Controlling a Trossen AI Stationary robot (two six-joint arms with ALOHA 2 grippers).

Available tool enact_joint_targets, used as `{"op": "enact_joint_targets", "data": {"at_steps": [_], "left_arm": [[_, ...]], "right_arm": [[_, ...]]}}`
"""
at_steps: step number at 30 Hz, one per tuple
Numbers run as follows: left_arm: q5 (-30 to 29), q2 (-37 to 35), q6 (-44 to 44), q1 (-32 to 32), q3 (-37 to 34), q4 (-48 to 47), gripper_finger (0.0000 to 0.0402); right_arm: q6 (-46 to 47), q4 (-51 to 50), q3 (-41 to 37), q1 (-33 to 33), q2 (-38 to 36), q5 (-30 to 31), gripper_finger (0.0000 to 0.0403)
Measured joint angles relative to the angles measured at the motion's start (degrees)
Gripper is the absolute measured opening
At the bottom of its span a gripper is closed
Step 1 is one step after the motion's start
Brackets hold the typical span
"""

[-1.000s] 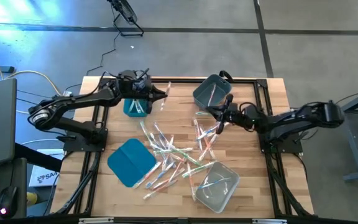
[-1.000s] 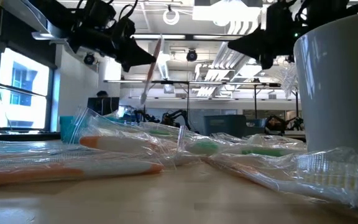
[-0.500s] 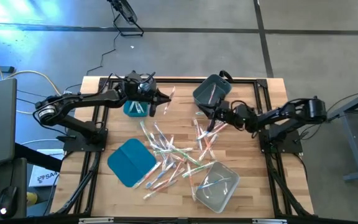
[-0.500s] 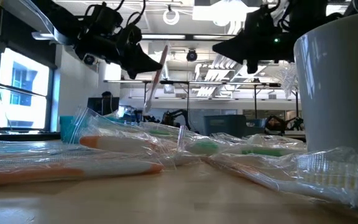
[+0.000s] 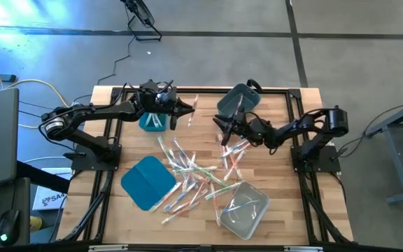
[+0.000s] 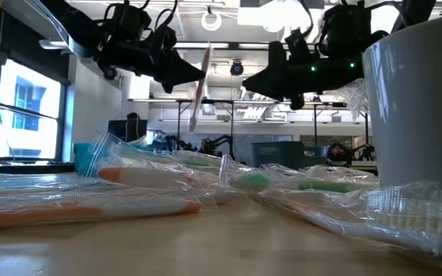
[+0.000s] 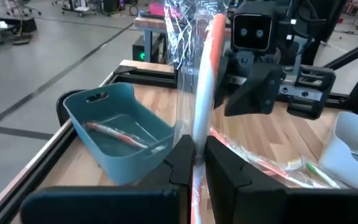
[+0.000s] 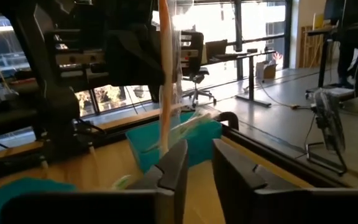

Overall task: Pick & Place Toothbrushes
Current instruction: Put the orange toothbrush into the dark gray bin

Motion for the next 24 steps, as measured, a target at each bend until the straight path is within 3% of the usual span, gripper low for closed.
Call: {"op": "enact_joint_targets", "data": {"at_steps": [4,8,24], "left_arm": [[0.0,0.0,0.0,0.0,0.0,0.2,0.0019],[0.3,0.0,-0.2,0.0,0.0,-0.5,0.0019],[3.3,0.0,-0.3,0.0,0.0,0.0,0.0019]], "right_arm": [[0.8,0.2,1.0,0.0,0.2,0.0,0.0126],[0.7,-0.2,2.4,0.0,0.2,0.0,0.0148],[1.0,-10.5,8.3,0.0,0.2,-3.3,0.0135]]}}
